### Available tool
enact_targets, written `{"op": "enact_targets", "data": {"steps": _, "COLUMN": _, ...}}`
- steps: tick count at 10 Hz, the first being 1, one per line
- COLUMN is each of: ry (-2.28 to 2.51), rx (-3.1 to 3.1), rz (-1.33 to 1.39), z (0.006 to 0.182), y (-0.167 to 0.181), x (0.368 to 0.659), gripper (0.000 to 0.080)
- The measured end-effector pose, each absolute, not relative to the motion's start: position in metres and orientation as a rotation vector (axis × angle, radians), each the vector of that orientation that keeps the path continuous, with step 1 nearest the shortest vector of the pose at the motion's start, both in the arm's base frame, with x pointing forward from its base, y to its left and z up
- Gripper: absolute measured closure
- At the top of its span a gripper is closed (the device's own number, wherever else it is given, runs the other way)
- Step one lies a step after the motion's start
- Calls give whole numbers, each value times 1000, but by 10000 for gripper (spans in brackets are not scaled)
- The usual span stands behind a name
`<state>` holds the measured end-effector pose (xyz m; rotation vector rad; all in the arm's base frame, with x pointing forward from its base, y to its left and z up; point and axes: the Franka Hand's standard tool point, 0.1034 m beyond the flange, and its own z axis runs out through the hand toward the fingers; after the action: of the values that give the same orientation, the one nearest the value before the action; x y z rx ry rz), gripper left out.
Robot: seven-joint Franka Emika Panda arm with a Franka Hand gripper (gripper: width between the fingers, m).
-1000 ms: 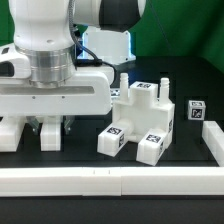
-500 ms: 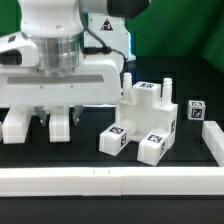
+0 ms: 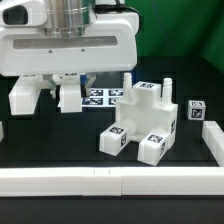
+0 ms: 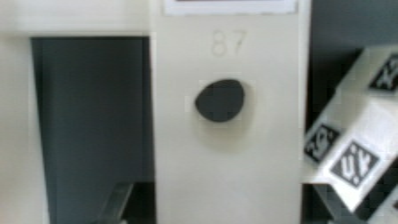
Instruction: Assemble chair
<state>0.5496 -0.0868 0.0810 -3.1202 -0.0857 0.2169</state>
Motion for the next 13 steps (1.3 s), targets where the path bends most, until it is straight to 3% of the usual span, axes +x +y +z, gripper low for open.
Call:
{"op": "enact_targets", "data": {"steps": 4, "ry": 178, "rx": -3124, "rz": 228, "z": 78, "y": -85, "x": 547, "gripper": 512}}
{"op": "enact_targets", "data": {"steps": 6, "ry": 474, "rx": -3089, "rz": 255, "z": 86, "y": -81, "x": 545, "gripper": 511}}
{"op": "enact_targets", "data": {"steps": 10, "ry": 523, "rx": -3064, "rz": 252, "z": 118, "y": -62, "x": 546, "gripper": 511}}
{"op": "enact_targets", "data": {"steps": 13, "ry": 532, "rx": -3064, "rz": 255, "z": 114, "y": -62, "x": 546, "gripper": 511}}
